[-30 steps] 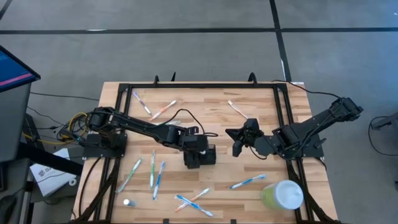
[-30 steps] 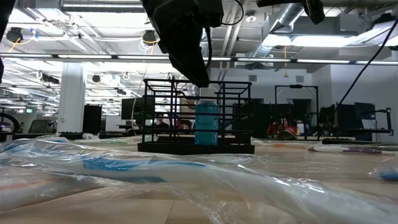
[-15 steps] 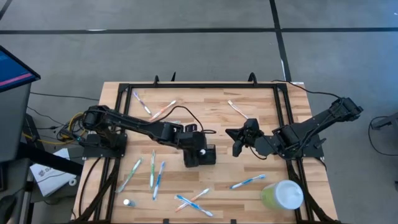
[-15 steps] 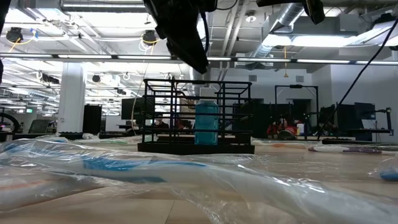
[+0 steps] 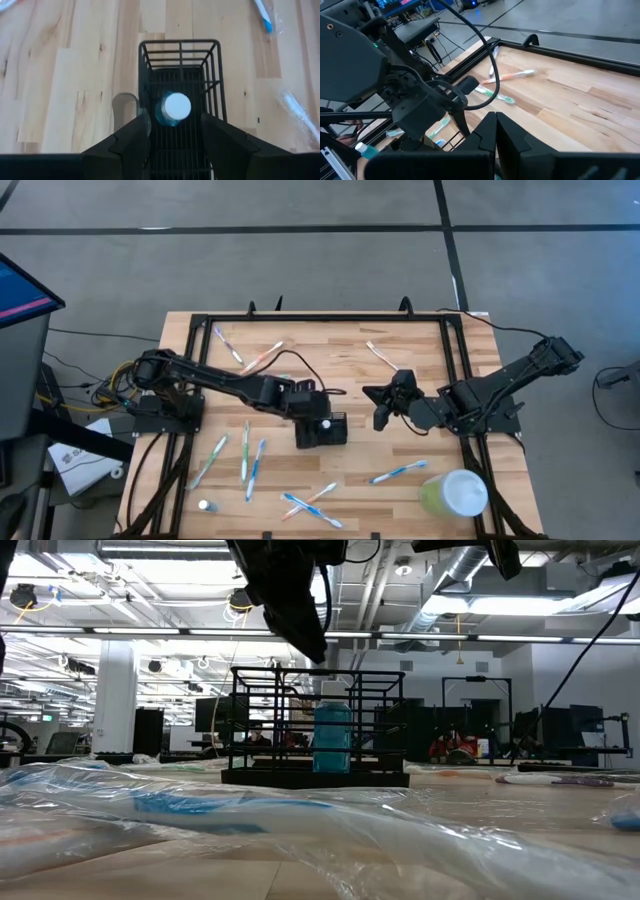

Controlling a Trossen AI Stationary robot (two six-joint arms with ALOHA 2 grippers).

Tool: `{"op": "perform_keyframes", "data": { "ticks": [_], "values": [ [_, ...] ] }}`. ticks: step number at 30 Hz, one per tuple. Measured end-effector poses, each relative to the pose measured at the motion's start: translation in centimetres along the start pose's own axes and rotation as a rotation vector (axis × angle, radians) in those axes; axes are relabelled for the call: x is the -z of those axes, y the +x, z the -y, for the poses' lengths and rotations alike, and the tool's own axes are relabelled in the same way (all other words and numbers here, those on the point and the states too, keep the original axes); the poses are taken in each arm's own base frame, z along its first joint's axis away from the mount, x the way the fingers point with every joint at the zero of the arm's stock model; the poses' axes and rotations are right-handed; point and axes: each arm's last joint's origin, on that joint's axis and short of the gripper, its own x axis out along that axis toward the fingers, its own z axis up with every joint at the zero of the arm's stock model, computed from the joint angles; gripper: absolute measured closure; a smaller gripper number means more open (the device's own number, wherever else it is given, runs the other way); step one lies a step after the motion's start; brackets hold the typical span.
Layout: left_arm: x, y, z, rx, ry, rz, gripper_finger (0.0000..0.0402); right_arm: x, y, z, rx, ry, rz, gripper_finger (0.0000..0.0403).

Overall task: Pick & Place toothbrushing station
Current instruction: Put the mouthwash into the middle section of the mesh organizer

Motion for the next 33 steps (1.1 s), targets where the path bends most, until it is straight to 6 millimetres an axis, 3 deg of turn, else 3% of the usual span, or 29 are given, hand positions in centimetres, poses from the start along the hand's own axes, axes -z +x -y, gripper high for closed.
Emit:
{"op": "perform_keyframes", "data": {
  "ticks": [13, 21, 33],
  "values": [
    [0.1, -5.4, -0.8, 0.01, -0.081, 0.055, 0.022, -0.1, 0.1, 0.0, 0.0, 0.002, 0.007, 0.0403],
    [0.6, -6.8, -0.2, 0.047, -0.061, 0.05, 0.022, -0.3, 0.2, 0.0, -0.008, 0.007, 0.008, 0.0403],
    [2.5, -7.5, 3.0, 0.092, -0.071, -0.067, 0.022, -0.3, 0.1, -0.3, -0.037, 0.018, 0.003, 0.0403]
  ]
}}
